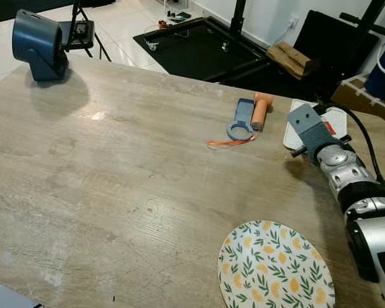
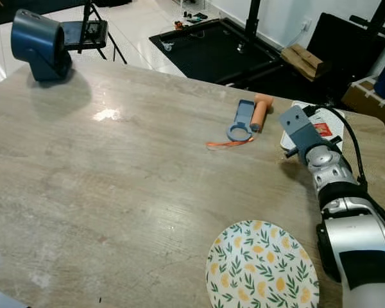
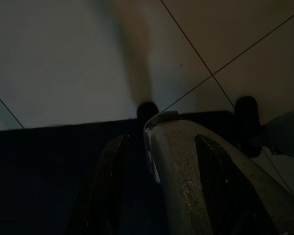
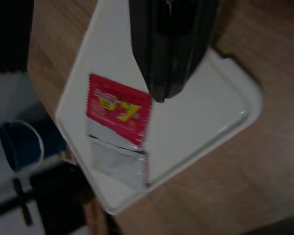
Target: Restocking fridge
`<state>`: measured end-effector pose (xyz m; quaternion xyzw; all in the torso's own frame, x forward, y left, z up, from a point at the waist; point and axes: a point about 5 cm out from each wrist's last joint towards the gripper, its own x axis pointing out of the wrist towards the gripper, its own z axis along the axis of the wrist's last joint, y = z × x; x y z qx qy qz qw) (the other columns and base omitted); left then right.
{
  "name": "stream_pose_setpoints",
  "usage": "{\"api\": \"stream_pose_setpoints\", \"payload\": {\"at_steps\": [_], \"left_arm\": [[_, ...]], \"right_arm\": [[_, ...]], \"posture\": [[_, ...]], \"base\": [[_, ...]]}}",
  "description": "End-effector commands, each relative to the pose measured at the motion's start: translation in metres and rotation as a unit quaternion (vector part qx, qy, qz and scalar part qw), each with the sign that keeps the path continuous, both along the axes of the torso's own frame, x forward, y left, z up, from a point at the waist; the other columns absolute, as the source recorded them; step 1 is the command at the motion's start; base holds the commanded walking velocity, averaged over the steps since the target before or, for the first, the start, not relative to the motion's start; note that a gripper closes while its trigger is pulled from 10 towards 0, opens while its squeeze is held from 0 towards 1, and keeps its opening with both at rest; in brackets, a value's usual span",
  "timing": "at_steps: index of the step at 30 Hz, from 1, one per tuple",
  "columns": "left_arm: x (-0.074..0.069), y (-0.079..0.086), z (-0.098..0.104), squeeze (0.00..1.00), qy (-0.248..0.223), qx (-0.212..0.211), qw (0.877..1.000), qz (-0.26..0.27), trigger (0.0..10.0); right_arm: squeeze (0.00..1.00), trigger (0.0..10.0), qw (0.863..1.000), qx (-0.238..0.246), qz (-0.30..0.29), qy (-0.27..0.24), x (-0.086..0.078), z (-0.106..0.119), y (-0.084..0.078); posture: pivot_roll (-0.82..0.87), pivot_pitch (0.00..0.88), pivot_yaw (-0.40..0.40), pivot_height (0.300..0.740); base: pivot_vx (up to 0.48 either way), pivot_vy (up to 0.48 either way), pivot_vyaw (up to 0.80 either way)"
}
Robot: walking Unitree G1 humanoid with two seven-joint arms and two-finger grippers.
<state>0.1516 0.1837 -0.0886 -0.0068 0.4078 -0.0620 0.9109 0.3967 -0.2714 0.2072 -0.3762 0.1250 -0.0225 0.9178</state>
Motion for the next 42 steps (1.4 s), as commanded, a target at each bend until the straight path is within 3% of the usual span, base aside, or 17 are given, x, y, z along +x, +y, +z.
{"api": "stream_pose_setpoints", "payload": {"at_steps": [1, 5, 6, 8, 9, 22, 24, 29, 31, 32, 36, 40, 42], "left_arm": [[-0.068, -0.006, -0.025, 0.0, 0.131, -0.008, 0.991, -0.016, 10.0], [-0.067, -0.007, -0.025, 0.0, 0.13, -0.008, 0.991, -0.018, 10.0], [-0.066, -0.007, -0.025, 0.0, 0.13, -0.007, 0.991, -0.019, 10.0], [-0.066, -0.006, -0.025, 0.0, 0.13, -0.007, 0.991, -0.019, 10.0], [-0.066, -0.006, -0.025, 0.0, 0.131, -0.007, 0.991, -0.019, 10.0], [-0.066, -0.007, -0.025, 0.0, 0.131, -0.007, 0.991, -0.021, 10.0], [-0.066, -0.007, -0.025, 0.0, 0.131, -0.006, 0.991, -0.022, 10.0], [-0.065, -0.007, -0.025, 0.0, 0.131, -0.005, 0.991, -0.022, 10.0], [-0.065, -0.007, -0.025, 0.0, 0.13, -0.005, 0.991, -0.021, 10.0], [-0.065, -0.007, -0.025, 0.0, 0.13, -0.005, 0.991, -0.021, 10.0], [-0.063, -0.007, -0.024, 0.0, 0.129, -0.004, 0.991, -0.022, 10.0], [-0.061, -0.008, -0.024, 0.0, 0.128, -0.004, 0.991, -0.022, 10.0], [-0.06, -0.008, -0.024, 0.0, 0.127, -0.003, 0.992, -0.023, 10.0]], "right_arm": [[0.0, 0.7, 1.0, -0.009, 0.005, 0.011, -0.001, 0.001, -0.003], [0.0, 1.9, 0.998, -0.033, 0.038, 0.037, -0.001, 0.001, -0.001], [0.0, 4.4, 0.997, -0.04, 0.043, 0.041, -0.001, 0.002, -0.001], [0.0, 4.4, 0.997, -0.044, 0.046, 0.044, -0.001, 0.003, -0.001], [0.0, 10.0, 0.997, -0.046, 0.047, 0.044, 0.0, 0.004, 0.0], [0.0, 10.0, 0.989, -0.083, 0.081, 0.094, -0.002, 0.001, 0.0], [0.0, 10.0, 0.978, -0.099, 0.12, 0.142, -0.006, -0.004, 0.001], [0.0, 10.0, 0.957, -0.116, 0.174, 0.2, -0.011, -0.01, 0.002], [0.0, 10.0, 0.942, -0.121, 0.212, 0.23, -0.015, -0.013, 0.004], [0.0, 10.0, 0.942, -0.121, 0.212, 0.23, -0.015, -0.013, 0.004], [0.0, 10.0, 0.918, -0.113, 0.272, 0.264, -0.021, -0.014, 0.009], [0.0, 10.0, 0.909, -0.111, 0.292, 0.275, -0.023, -0.013, 0.01], [0.0, 10.0, 0.894, -0.097, 0.325, 0.293, -0.027, -0.013, 0.014]], "posture": [[0.0, 0.272, -0.037, 0.74], [-0.01, 0.267, -0.037, 0.74], [-0.01, 0.267, -0.037, 0.74], [-0.01, 0.265, -0.038, 0.74], [-0.01, 0.267, -0.038, 0.74], [-0.01, 0.266, -0.036, 0.74], [-0.01, 0.263, -0.037, 0.74], [-0.01, 0.259, -0.038, 0.74], [-0.01, 0.258, -0.038, 0.74], [-0.01, 0.258, -0.038, 0.74], [-0.02, 0.25, -0.039, 0.74], [-0.02, 0.246, -0.039, 0.74], [-0.02, 0.239, -0.039, 0.74]], "base": [[0.0, 0.0, 0.0], [0.0, 0.0, 0.0], [0.0, 0.0, 0.0], [0.0, 0.0, 0.0], [0.0, 0.0, 0.0], [0.0, 0.0, 0.0], [0.0, 0.0, 0.0], [0.0, 0.0, 0.0], [0.0, 0.0, 0.0], [0.0, 0.0, 0.0], [0.0, 0.0, 0.0], [0.0, 0.0, 0.0], [0.0, 0.0, 0.0]]}}
